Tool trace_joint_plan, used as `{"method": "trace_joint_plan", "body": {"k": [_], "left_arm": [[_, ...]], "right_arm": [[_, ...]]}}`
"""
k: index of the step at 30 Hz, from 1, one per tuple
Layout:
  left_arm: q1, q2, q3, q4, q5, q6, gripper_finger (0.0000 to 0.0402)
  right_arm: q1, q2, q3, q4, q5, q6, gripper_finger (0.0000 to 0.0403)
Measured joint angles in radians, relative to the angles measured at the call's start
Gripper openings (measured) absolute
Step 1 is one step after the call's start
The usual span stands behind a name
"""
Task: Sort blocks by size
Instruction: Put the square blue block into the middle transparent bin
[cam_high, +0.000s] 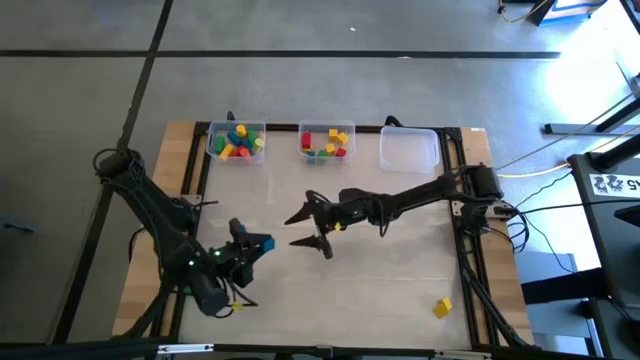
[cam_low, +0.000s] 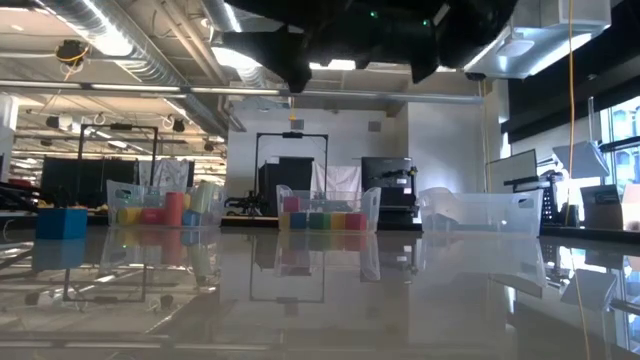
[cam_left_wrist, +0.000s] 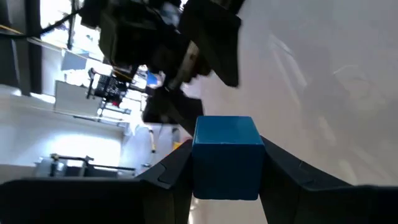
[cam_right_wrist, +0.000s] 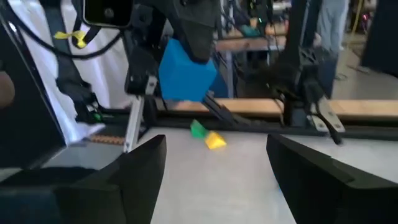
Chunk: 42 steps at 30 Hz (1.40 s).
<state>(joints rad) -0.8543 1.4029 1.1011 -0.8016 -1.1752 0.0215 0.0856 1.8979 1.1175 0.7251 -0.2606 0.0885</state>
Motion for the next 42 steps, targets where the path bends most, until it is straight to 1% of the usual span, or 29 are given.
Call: {"method": "trace_joint_plan", "body": {"k": [2, 5, 10, 13, 17, 19, 21, 27, 31, 39, 40, 42], "left_arm": [[0.026, 0.000, 0.000, 0.068, -0.001, 0.080, 0.0133], [0.058, 0.000, 0.000, 0.157, 0.006, 0.198, 0.0133], [0.116, 0.000, 0.000, 0.276, 0.067, 0.334, 0.0133], [0.144, 0.000, 0.000, 0.331, 0.087, 0.401, 0.0134], [0.177, 0.000, 0.000, 0.418, 0.153, 0.493, 0.0134], [0.189, 0.000, 0.000, 0.448, 0.178, 0.531, 0.0134], [0.196, 0.000, 0.000, 0.458, 0.181, 0.558, 0.0134], [0.202, 0.000, 0.000, 0.453, 0.182, 0.576, 0.0134], [0.202, 0.000, 0.000, 0.454, 0.182, 0.592, 0.0134], [0.200, 0.001, 0.000, 0.448, 0.183, 0.623, 0.0136], [0.200, 0.002, 0.000, 0.447, 0.183, 0.639, 0.0139], [0.200, 0.002, 0.000, 0.447, 0.185, 0.647, 0.0148]], "right_arm": [[0.000, 0.019, 0.000, 0.049, -0.011, 0.018, 0.0282], [0.000, 0.027, 0.000, 0.079, -0.013, 0.020, 0.0282], [0.011, 0.027, 0.000, 0.147, -0.027, 0.024, 0.0282], [0.017, 0.027, 0.009, 0.147, -0.050, 0.024, 0.0282], [0.027, 0.027, 0.026, 0.149, -0.068, 0.030, 0.0282], [0.028, 0.027, 0.035, 0.146, -0.093, 0.029, 0.0282], [0.028, 0.027, 0.050, 0.147, -0.117, 0.031, 0.0282], [0.028, 0.027, 0.062, 0.145, -0.133, 0.035, 0.0279], [0.028, 0.027, 0.063, 0.146, -0.135, 0.043, 0.0254], [0.024, 0.027, 0.063, 0.142, -0.140, 0.065, 0.0149], [0.024, 0.027, 0.063, 0.138, -0.140, 0.066, 0.0142], [0.024, 0.027, 0.063, 0.138, -0.141, 0.059, 0.0140]]}}
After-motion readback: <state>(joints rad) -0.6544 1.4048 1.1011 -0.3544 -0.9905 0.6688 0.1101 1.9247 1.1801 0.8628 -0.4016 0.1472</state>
